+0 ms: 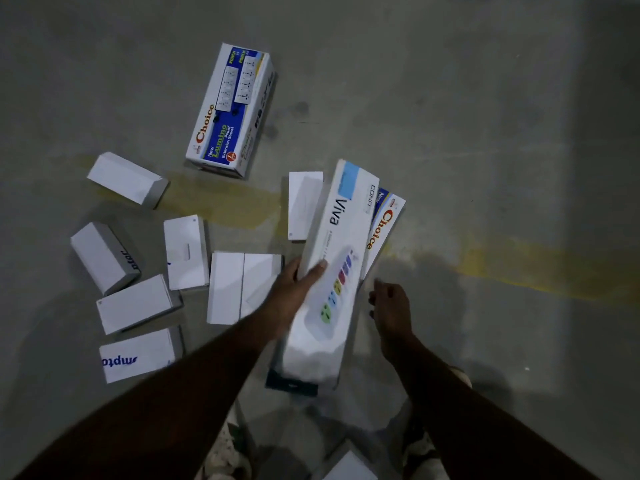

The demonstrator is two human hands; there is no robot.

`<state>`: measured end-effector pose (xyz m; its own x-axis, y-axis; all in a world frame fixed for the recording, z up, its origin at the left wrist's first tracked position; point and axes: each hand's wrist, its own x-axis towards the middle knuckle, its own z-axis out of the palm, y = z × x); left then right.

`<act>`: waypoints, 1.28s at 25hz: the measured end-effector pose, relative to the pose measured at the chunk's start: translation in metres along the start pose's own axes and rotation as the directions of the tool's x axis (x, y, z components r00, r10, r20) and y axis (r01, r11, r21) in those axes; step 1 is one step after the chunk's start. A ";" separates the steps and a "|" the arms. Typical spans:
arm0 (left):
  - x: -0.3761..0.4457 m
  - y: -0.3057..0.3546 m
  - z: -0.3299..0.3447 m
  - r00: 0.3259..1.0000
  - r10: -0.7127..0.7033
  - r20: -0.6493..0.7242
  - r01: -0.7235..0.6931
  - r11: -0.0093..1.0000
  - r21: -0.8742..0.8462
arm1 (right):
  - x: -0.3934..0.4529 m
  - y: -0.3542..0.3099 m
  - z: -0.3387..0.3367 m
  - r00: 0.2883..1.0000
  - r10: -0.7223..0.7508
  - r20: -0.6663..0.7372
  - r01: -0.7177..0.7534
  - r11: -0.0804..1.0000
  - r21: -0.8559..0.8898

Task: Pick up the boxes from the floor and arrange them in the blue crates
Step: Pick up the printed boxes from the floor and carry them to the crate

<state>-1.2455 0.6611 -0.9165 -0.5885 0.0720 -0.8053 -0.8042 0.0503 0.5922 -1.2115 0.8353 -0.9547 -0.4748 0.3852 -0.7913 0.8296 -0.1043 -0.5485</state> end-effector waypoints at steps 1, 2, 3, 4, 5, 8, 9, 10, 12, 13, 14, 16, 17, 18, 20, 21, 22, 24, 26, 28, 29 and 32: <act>0.012 0.010 -0.007 1.000 0.012 -0.006 -0.012 1.000 0.011 | 0.008 -0.002 0.004 1.000 0.002 -0.005 -0.002 1.000 -0.014; 0.022 0.019 -0.013 1.000 0.019 -0.002 -0.019 0.999 0.029 | 0.016 -0.006 0.008 1.000 0.011 -0.014 -0.012 0.999 -0.046; 0.034 0.023 -0.019 1.000 0.019 -0.002 -0.019 0.999 0.035 | 0.024 -0.008 0.012 1.000 0.023 -0.017 -0.025 0.997 -0.070; 0.045 0.026 -0.024 1.000 0.007 -0.008 -0.007 0.999 0.043 | 0.032 -0.009 0.017 0.999 0.042 -0.003 -0.042 0.996 -0.077; 0.055 0.025 -0.027 1.000 -0.009 -0.016 0.010 0.999 0.043 | 0.043 -0.009 0.022 0.997 0.072 0.025 -0.070 0.995 -0.073; 0.079 0.018 -0.026 0.997 -0.037 -0.061 0.040 0.997 0.058 | 0.068 -0.001 0.042 0.988 0.112 0.105 -0.107 0.993 -0.051; 0.087 0.014 -0.023 0.996 -0.040 -0.078 0.045 0.997 0.068 | 0.075 0.005 0.047 0.983 0.129 0.129 -0.128 0.992 -0.017; 0.095 0.009 -0.021 0.995 -0.039 -0.094 0.047 0.996 0.077 | 0.079 0.006 0.051 0.979 0.146 0.140 -0.148 0.989 0.011; 0.108 -0.001 -0.018 0.995 -0.015 -0.101 0.022 0.997 0.067 | 0.079 0.006 0.053 0.974 0.170 0.148 -0.180 0.982 0.058; 0.112 -0.003 -0.016 0.997 -0.012 -0.080 0.017 0.998 0.061 | 0.080 0.009 0.052 0.974 0.176 0.141 -0.187 0.980 0.067; 0.106 0.003 -0.012 0.998 -0.017 -0.054 0.020 0.998 0.067 | 0.078 0.009 0.049 0.974 0.185 0.129 -0.195 0.978 0.074; 0.096 0.013 -0.009 1.000 -0.023 -0.004 0.024 0.997 0.078 | 0.073 0.005 0.041 0.970 0.204 0.133 -0.217 0.972 0.093; 0.089 0.020 -0.007 0.999 -0.032 0.005 0.032 0.997 0.069 | 0.071 0.001 0.037 0.972 0.192 0.132 -0.205 0.974 0.095; 0.080 0.028 -0.006 0.999 -0.053 0.002 0.053 0.997 0.056 | 0.067 -0.003 0.032 0.976 0.171 0.131 -0.185 0.978 0.097; 0.060 0.044 -0.005 0.997 -0.071 -0.024 0.071 0.997 0.021 | 0.052 -0.019 0.021 0.981 0.116 0.154 -0.139 0.979 0.150; 0.047 0.052 -0.005 0.997 -0.076 -0.033 0.076 0.997 -0.001 | 0.040 -0.028 0.014 0.984 0.085 0.156 -0.111 0.979 0.171; 0.035 0.059 -0.007 0.996 -0.077 -0.041 0.076 0.997 -0.028 | 0.026 -0.037 0.008 0.987 0.055 0.153 -0.084 0.978 0.189; 0.001 0.077 -0.011 0.995 -0.092 -0.046 0.089 0.993 -0.072 | -0.007 -0.056 -0.009 0.994 0.003 0.107 -0.023 0.982 0.185; -0.038 0.097 -0.018 0.992 -0.081 -0.101 0.072 0.993 -0.095 | -0.046 -0.082 -0.025 0.996 -0.061 0.065 0.051 0.989 0.135; -0.084 0.124 -0.021 0.980 -0.052 -0.190 0.031 0.993 -0.110 | -0.092 -0.119 -0.043 0.992 -0.121 0.034 0.114 0.981 0.154; -0.111 0.140 -0.021 0.973 -0.042 -0.228 0.011 0.991 -0.134 | -0.115 -0.141 -0.052 0.987 -0.156 0.032 0.148 0.972 0.183; -0.186 0.187 -0.027 0.936 0.018 -0.351 -0.072 0.987 -0.142 | -0.186 -0.208 -0.083 0.956 -0.277 0.092 0.248 0.937 0.247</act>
<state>-1.2886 0.6297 -0.6562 -0.5945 -0.2815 -0.7532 -0.7632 -0.0972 0.6388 -1.2715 0.8611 -0.6707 -0.7109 0.3130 -0.6297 0.5871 -0.2289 -0.7765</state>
